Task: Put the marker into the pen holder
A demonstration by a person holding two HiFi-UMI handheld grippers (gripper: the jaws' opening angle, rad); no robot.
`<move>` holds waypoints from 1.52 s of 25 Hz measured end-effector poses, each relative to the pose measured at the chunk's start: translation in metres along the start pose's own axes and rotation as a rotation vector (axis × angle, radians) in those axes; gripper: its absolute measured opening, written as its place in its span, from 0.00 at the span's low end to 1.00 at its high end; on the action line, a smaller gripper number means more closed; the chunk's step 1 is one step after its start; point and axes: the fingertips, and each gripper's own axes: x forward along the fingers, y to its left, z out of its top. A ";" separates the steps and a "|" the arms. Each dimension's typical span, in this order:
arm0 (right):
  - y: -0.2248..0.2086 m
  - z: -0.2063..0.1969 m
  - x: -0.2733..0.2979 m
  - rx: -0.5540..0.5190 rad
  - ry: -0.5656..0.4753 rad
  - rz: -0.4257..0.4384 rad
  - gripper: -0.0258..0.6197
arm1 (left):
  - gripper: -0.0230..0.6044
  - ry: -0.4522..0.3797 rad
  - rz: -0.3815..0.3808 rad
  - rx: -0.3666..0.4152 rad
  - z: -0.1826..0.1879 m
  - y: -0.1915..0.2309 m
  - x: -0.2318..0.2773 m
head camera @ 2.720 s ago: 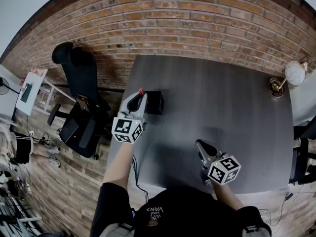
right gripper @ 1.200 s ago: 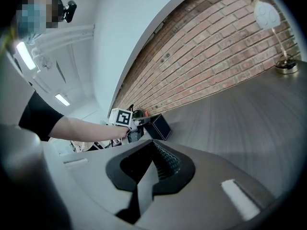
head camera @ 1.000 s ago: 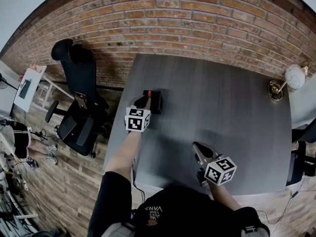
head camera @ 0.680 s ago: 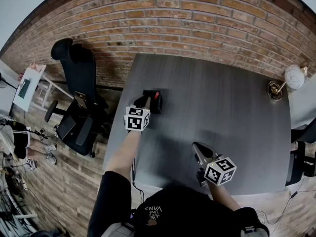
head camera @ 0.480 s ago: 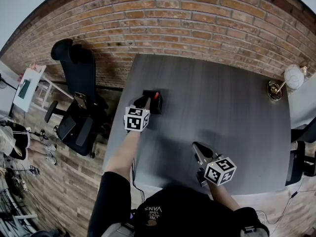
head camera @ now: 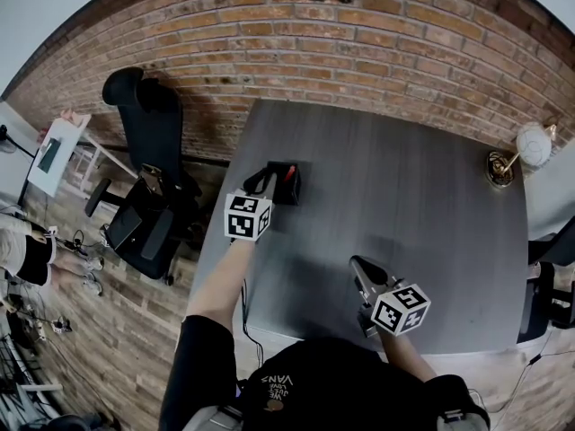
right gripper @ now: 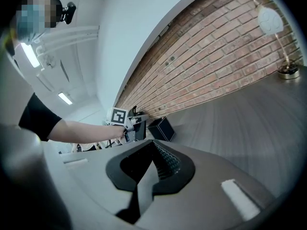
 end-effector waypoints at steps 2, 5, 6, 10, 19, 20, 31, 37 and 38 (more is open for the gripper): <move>0.005 0.001 -0.002 -0.009 -0.004 0.006 0.04 | 0.19 -0.027 -0.001 -0.001 0.007 -0.001 -0.010; 0.013 0.001 -0.005 -0.023 -0.009 0.015 0.04 | 0.19 -0.058 0.001 -0.005 0.013 -0.002 -0.029; 0.016 0.001 -0.006 -0.027 -0.011 0.017 0.04 | 0.19 -0.067 0.002 -0.007 0.014 -0.002 -0.035; 0.027 0.001 -0.013 -0.045 -0.022 0.022 0.04 | 0.19 -0.095 0.004 -0.012 0.013 -0.006 -0.063; 0.058 -0.009 -0.035 -0.071 -0.046 0.022 0.04 | 0.19 -0.128 -0.005 -0.036 -0.006 -0.022 -0.128; 0.061 -0.011 -0.038 -0.073 -0.047 0.022 0.04 | 0.19 -0.133 -0.007 -0.041 -0.008 -0.024 -0.135; 0.094 -0.037 -0.070 -0.092 -0.056 0.017 0.04 | 0.19 -0.177 -0.036 -0.078 -0.031 -0.061 -0.221; 0.105 -0.049 -0.082 -0.097 -0.056 0.014 0.04 | 0.18 -0.208 -0.052 -0.081 -0.046 -0.086 -0.265; 0.107 -0.051 -0.083 -0.098 -0.055 0.014 0.04 | 0.18 -0.213 -0.053 -0.077 -0.048 -0.090 -0.272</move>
